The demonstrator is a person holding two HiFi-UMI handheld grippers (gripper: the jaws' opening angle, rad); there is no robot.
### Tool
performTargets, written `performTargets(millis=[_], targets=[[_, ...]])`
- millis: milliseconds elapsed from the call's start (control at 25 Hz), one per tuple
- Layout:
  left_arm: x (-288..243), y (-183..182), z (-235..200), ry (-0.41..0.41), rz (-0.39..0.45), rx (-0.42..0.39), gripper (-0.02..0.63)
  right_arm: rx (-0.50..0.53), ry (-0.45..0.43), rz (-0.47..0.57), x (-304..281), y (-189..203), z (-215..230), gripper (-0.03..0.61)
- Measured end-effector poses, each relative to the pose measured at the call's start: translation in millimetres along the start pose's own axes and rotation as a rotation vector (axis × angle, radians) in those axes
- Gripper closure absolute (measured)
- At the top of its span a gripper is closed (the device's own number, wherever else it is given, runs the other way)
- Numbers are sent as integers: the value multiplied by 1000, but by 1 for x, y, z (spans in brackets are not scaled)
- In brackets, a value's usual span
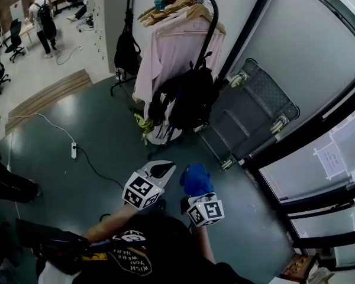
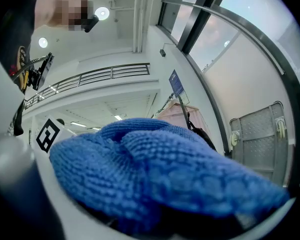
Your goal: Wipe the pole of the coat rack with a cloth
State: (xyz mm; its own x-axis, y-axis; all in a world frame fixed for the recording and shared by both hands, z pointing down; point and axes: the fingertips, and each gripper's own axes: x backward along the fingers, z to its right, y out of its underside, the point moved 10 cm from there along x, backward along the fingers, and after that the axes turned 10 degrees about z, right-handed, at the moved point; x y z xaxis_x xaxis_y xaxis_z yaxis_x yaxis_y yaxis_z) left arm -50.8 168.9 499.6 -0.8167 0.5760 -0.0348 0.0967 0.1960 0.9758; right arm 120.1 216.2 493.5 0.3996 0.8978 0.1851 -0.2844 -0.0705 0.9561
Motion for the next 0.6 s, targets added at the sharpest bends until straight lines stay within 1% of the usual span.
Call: performTargets(millis=[160,240,360,440,520,600], targets=[[-52,-32,-25,-34,50,-85,612,12,-83,-23,-51,-11,53,568],[-73,-43,-42,-56,59,-111,612,26,-120,-47,-82,-12,78,568],[-97,-59,-72,-84,88,-97,612,39,-151,-100,-132,-14,103,568],[-112,-72,-95,-101,112,-92,612,57,-154,-127,-169,-19,115,568],[-126,-85,-121,-111,134,-94,612,82,-152,-129,-215,-28,126,568],[-139,-98,-148,-113,162,-96,612,114,-153,-103,-269,-47,137,568]])
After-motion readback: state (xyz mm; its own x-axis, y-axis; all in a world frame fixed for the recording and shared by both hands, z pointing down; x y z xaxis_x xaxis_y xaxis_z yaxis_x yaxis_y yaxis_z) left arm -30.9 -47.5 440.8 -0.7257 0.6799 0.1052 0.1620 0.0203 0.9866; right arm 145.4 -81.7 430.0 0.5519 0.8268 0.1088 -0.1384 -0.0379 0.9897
